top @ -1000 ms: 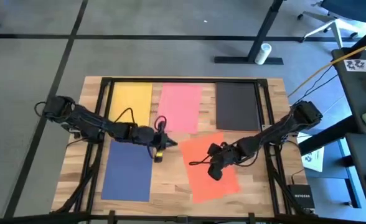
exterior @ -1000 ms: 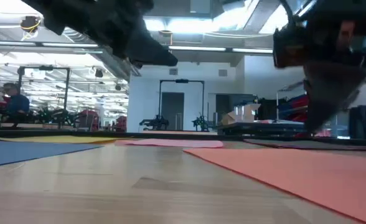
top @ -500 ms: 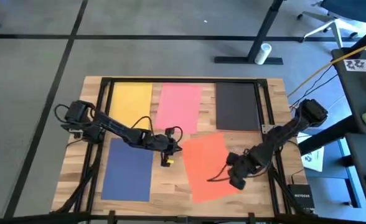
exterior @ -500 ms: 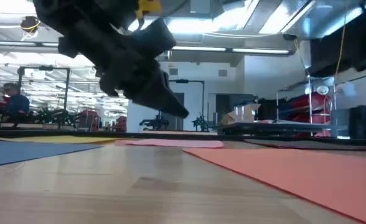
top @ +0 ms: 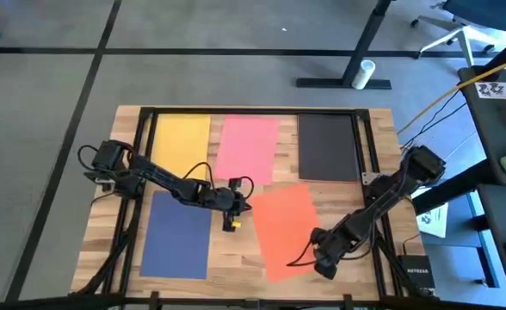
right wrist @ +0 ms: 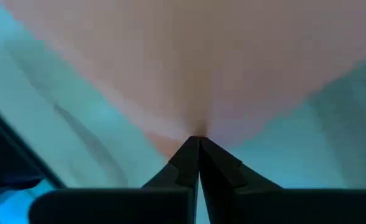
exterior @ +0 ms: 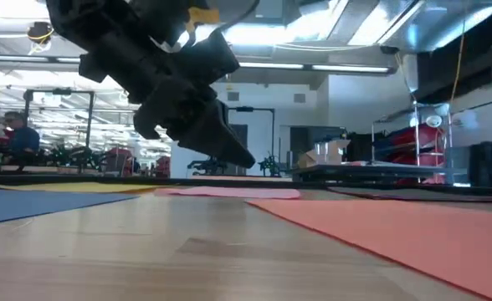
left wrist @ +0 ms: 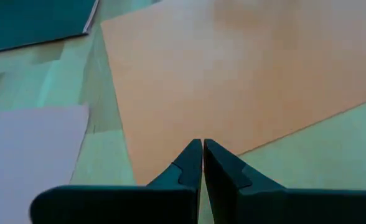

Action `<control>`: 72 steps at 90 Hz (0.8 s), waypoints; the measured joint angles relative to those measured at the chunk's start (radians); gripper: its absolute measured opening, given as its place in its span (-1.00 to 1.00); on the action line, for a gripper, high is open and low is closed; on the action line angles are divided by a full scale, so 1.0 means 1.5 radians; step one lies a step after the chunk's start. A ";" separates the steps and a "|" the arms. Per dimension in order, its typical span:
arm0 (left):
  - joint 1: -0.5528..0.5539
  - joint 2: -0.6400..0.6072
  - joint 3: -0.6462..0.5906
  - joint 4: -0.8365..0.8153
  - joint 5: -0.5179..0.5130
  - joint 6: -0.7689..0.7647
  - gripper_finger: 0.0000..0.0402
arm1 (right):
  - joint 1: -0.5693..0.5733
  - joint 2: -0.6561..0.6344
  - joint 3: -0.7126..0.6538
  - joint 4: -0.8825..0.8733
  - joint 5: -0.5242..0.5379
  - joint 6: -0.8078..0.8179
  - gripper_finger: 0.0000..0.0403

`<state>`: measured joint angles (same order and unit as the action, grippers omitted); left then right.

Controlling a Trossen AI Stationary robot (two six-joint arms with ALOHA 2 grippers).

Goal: Organize paper
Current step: Move the orange paper to the bottom center of the table

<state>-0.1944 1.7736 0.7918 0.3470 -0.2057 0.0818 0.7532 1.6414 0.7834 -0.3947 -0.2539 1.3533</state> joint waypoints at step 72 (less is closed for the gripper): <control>-0.062 0.005 0.051 -0.017 0.064 0.075 -1.00 | -0.072 -0.004 0.006 0.121 0.146 -0.140 -1.00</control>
<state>-0.2870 1.7808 0.8680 0.3219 -0.1093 0.1949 0.6456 1.6361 0.7929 -0.2127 -0.0348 1.1427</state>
